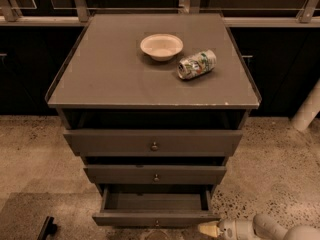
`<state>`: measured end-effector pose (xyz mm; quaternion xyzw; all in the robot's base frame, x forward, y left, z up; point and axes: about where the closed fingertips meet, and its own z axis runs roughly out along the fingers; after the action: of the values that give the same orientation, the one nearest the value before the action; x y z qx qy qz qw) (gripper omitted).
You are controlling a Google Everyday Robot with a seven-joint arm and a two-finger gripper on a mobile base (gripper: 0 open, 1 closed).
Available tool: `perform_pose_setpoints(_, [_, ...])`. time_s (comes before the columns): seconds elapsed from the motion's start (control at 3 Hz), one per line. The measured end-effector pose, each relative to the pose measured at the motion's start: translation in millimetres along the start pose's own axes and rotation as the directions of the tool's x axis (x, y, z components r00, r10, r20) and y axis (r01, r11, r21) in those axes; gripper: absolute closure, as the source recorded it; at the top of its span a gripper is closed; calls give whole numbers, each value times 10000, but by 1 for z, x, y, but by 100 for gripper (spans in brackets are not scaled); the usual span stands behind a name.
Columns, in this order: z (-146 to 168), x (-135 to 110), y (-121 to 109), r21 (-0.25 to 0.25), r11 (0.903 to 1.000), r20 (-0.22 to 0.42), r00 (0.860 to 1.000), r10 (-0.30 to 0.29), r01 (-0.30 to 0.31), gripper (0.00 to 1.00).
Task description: Close bottom drawer
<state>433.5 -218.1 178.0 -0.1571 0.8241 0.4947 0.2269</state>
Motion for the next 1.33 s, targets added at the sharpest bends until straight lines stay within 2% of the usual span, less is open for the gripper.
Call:
perform_pose_setpoints(0.33, [2, 16, -15, 410, 9988, -63, 9996, 278, -275, 100])
perform_pose_setpoints(0.67, [5, 19, -28, 730, 9972, -242, 9996, 173, -155, 100])
perform_pose_setpoints(1.0, [7, 6, -41, 1028, 9944, -344, 9992, -195, 229, 100])
perform_pose_setpoints(1.33, [8, -18, -48, 1276, 9882, -402, 9960, -798, 844, 100])
